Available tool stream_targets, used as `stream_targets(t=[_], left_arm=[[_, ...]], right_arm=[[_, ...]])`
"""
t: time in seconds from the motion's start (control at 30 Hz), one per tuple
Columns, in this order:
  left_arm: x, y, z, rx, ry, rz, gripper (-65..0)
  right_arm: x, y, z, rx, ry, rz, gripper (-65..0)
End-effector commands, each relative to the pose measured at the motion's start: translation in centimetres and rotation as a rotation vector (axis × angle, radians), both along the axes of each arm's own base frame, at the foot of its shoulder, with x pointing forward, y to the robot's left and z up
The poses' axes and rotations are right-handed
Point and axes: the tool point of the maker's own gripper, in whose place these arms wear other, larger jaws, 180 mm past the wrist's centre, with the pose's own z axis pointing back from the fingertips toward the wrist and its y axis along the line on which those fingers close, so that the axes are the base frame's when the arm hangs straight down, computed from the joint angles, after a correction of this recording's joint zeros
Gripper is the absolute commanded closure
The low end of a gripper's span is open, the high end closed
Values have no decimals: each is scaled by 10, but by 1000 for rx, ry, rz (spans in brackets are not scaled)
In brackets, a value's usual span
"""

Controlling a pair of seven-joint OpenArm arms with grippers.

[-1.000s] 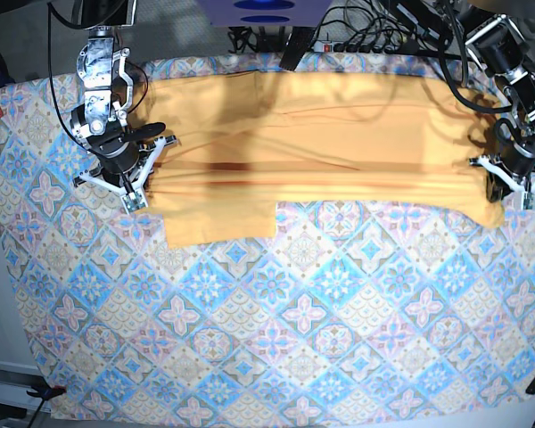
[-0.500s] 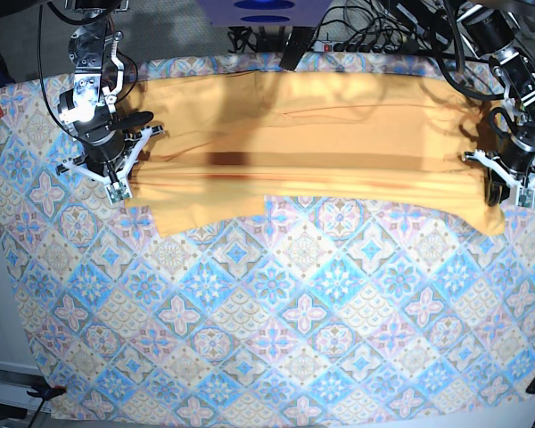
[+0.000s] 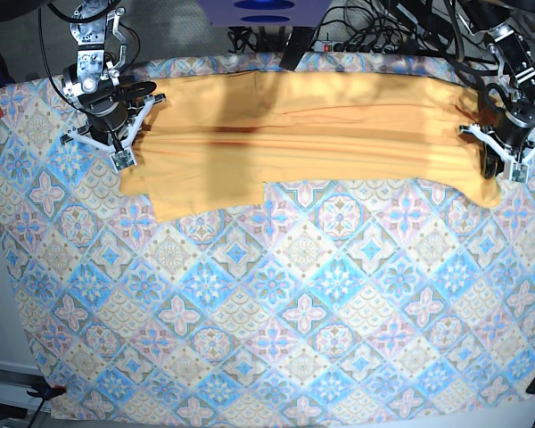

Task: Fold the T-shirt properly
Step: 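Drag the held hem over the collar edge, folding the shirt in half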

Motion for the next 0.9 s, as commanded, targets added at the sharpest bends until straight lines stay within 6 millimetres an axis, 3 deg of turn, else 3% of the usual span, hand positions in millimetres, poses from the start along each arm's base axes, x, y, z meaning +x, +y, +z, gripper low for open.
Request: stream_targets(t=[0.0,0.4,0.87], left_arm=[[2,14,15,42,-35,16,0],[-33,15,-3,49,56,12,0],[-42,15,-8,50,79,11,-37]], right_arm=[[7,-10,10,-41,-32,-12,-38],[-3,-10,4,-39,-6,-10,-41],[-32,-22,-10,-91,168,-66,-42]])
